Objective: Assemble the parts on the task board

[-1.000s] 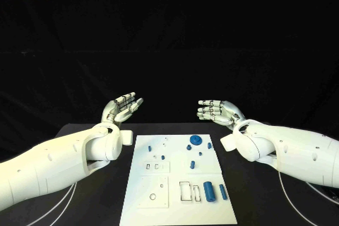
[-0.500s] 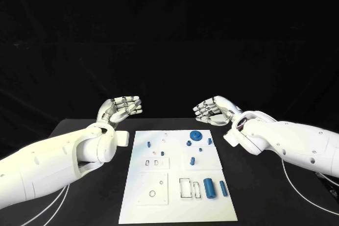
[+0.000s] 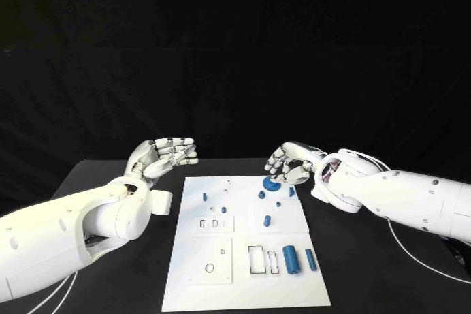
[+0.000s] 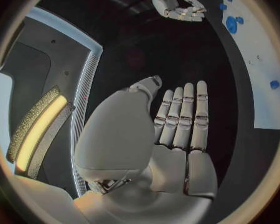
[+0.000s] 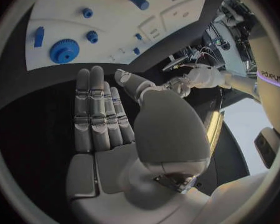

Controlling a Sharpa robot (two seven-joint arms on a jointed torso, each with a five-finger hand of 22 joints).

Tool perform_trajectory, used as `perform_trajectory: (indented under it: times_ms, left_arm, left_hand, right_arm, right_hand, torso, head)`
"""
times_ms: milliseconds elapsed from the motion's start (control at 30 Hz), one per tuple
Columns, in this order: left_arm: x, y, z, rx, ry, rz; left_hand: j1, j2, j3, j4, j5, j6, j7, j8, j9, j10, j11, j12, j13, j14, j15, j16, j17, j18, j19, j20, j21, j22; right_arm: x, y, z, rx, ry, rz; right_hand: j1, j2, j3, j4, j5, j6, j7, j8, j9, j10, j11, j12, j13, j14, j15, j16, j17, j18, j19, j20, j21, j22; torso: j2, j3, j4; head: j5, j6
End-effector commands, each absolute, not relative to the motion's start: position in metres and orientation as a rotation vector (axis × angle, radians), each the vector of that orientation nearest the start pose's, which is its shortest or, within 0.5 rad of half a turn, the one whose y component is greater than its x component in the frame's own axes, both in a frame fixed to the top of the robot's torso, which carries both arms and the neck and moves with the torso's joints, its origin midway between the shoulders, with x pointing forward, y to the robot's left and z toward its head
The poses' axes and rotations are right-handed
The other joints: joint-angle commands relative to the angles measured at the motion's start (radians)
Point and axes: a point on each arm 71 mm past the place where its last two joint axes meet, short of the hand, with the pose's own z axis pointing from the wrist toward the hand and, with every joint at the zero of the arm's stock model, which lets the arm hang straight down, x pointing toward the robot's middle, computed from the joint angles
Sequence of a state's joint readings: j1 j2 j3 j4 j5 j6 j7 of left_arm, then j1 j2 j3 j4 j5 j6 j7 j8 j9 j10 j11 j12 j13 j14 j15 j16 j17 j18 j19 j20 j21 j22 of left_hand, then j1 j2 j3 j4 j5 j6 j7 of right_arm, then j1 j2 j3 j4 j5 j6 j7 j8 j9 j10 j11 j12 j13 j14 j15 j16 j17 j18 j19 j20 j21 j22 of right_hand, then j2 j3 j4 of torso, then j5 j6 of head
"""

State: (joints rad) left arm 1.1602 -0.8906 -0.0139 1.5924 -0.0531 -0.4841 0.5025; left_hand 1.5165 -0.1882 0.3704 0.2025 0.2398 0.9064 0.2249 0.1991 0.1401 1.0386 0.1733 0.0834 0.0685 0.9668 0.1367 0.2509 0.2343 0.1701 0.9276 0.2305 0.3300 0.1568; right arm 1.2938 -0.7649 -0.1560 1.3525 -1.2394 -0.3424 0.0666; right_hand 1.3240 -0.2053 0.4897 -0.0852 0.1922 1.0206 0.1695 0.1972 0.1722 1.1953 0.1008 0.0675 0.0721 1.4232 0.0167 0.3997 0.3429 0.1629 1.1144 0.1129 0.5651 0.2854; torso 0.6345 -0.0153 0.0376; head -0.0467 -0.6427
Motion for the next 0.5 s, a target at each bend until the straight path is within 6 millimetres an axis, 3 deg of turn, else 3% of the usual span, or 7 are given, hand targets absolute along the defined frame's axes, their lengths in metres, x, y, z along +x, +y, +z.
perform_trajectory:
  times_ms: [33, 100, 167, 200, 233, 300, 500]
  left_arm:
    - [0.467, 0.214, -0.167, -0.996, 1.299, -1.556]
    - [0.464, 0.212, -0.164, -0.99, 1.303, -1.572]
    - [0.461, 0.211, -0.162, -0.986, 1.307, -1.585]
    - [0.46, 0.211, -0.162, -0.985, 1.308, -1.589]
    - [0.459, 0.211, -0.161, -0.984, 1.309, -1.593]
    - [0.458, 0.21, -0.16, -0.982, 1.311, -1.598]
    - [0.457, 0.21, -0.159, -0.981, 1.313, -1.603]
  left_hand:
    - [-0.003, -0.01, 0.006, 0.0, -0.007, -0.002, 0.005, 0.0, 0.001, 0.005, 0.005, -0.005, -0.001, -0.012, 0.002, -0.008, 0.002, 0.009, 0.002, 0.001, 0.006, 0.003]
    - [-0.008, -0.011, 0.006, -0.002, -0.007, -0.003, 0.005, 0.0, 0.001, 0.006, 0.005, -0.007, 0.0, -0.01, 0.0, -0.006, 0.005, 0.01, 0.009, -0.001, 0.016, 0.008]
    - [-0.012, -0.013, 0.005, -0.006, -0.007, -0.003, 0.005, 0.0, 0.002, 0.008, 0.004, -0.009, 0.0, -0.003, -0.002, -0.002, 0.012, 0.01, 0.018, -0.004, 0.03, 0.015]
    - [-0.013, -0.013, 0.005, -0.006, -0.007, -0.003, 0.005, 0.0, 0.002, 0.008, 0.004, -0.01, 0.0, -0.003, -0.002, -0.002, 0.012, 0.01, 0.018, -0.004, 0.031, 0.016]
    - [-0.013, -0.013, 0.005, -0.006, -0.007, -0.003, 0.005, 0.0, 0.002, 0.008, 0.004, -0.01, 0.0, -0.002, -0.002, -0.002, 0.012, 0.01, 0.018, -0.004, 0.031, 0.016]
    - [-0.013, -0.013, 0.005, -0.006, -0.007, -0.003, 0.005, 0.0, 0.002, 0.008, 0.004, -0.01, 0.0, -0.002, -0.002, -0.002, 0.012, 0.01, 0.018, -0.004, 0.031, 0.016]
    - [-0.014, -0.013, 0.005, -0.006, -0.008, -0.003, 0.005, 0.0, 0.002, 0.008, 0.004, -0.01, 0.0, -0.002, -0.003, -0.001, 0.013, 0.01, 0.019, -0.005, 0.033, 0.017]
  right_arm:
    - [0.517, -0.205, -0.189, -0.255, 1.695, 0.597]
    - [0.518, -0.204, -0.19, -0.272, 1.693, 0.581]
    - [0.518, -0.203, -0.191, -0.283, 1.691, 0.571]
    - [0.518, -0.203, -0.191, -0.287, 1.689, 0.567]
    - [0.518, -0.202, -0.191, -0.291, 1.686, 0.563]
    - [0.519, -0.201, -0.192, -0.299, 1.684, 0.556]
    - [0.52, -0.199, -0.196, -0.311, 1.694, 0.54]
  right_hand:
    - [-0.013, -0.023, 0.013, 0.011, 0.004, 0.014, -0.011, -0.008, 0.013, 0.02, -0.008, -0.004, 0.009, 0.052, -0.021, 0.161, 0.144, 0.017, 0.031, -0.018, 0.118, 0.085]
    - [-0.024, -0.036, 0.03, 0.023, 0.004, 0.015, -0.01, -0.016, 0.024, 0.011, -0.009, -0.004, 0.015, 0.047, -0.016, 0.271, 0.234, 0.017, 0.028, -0.018, 0.173, 0.132]
    - [-0.036, -0.046, 0.038, 0.036, 0.002, 0.015, -0.011, -0.019, 0.037, 0.0, -0.011, -0.004, 0.02, 0.073, -0.017, 0.521, 0.47, -0.013, 0.11, -0.013, 0.355, 0.359]
    - [-0.037, -0.049, 0.039, 0.038, 0.002, 0.015, -0.01, -0.02, 0.04, -0.001, -0.011, -0.004, 0.021, 0.07, -0.016, 0.555, 0.502, -0.017, 0.119, -0.013, 0.381, 0.392]
    - [-0.039, -0.051, 0.043, 0.043, 0.002, 0.015, -0.01, -0.02, 0.048, -0.007, -0.009, -0.003, 0.024, 0.084, -0.014, 0.689, 0.635, -0.036, 0.167, -0.011, 0.483, 0.527]
    - [-0.039, -0.057, 0.04, 0.05, 0.001, 0.013, -0.008, -0.02, 0.061, -0.028, -0.005, -0.003, 0.027, 0.087, -0.009, 0.812, 0.758, -0.052, 0.199, -0.006, 0.573, 0.645]
    - [-0.035, -0.056, 0.023, 0.059, -0.001, 0.007, -0.006, -0.023, 0.079, -0.052, -0.001, 0.006, 0.031, 0.088, -0.003, 0.907, 0.85, -0.066, 0.224, 0.001, 0.656, 0.757]
  torso:
    - [0.026, -0.0026, 0.0089]
    - [0.033, -0.0028, 0.012]
    - [0.039, -0.0026, 0.0144]
    - [0.042, -0.0025, 0.0157]
    - [0.044, -0.0023, 0.0166]
    - [0.05, -0.0023, 0.0184]
    - [0.059, -0.0038, 0.0218]
  head:
    - [-0.007, 0.002]
    - [-0.008, 0.002]
    - [-0.007, 0.002]
    - [-0.007, 0.002]
    - [-0.007, 0.001]
    - [-0.01, -0.001]
    - [-0.014, -0.002]
